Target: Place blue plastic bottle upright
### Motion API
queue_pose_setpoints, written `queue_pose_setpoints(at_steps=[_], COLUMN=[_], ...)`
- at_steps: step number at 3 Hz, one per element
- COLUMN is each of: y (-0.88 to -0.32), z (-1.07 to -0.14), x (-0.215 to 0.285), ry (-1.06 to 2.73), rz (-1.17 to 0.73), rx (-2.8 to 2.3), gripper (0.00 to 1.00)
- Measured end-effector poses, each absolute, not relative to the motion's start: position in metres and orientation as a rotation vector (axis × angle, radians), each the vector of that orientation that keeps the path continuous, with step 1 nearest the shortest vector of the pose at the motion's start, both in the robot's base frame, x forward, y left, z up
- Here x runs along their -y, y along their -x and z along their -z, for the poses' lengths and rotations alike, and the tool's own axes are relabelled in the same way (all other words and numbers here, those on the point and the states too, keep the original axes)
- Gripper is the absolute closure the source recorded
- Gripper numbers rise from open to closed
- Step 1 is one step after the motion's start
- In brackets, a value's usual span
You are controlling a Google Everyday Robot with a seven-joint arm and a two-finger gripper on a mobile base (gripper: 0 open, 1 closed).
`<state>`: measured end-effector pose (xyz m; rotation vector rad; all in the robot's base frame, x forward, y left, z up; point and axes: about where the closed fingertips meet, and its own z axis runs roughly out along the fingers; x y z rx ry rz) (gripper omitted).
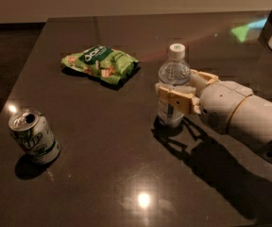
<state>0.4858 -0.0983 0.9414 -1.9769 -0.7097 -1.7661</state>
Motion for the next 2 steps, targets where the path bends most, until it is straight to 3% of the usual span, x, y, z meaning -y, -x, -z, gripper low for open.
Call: queue_pose_setpoints(at_steps=[1, 2], y=[-0.4858, -0.4857], z=[-0.9418, -0.9418], x=[0.0967, 0.0967], ry=[1.976, 1.976], rz=[1.762, 1.762], rx=[0.708, 0.708], gripper=[0.00, 0.00])
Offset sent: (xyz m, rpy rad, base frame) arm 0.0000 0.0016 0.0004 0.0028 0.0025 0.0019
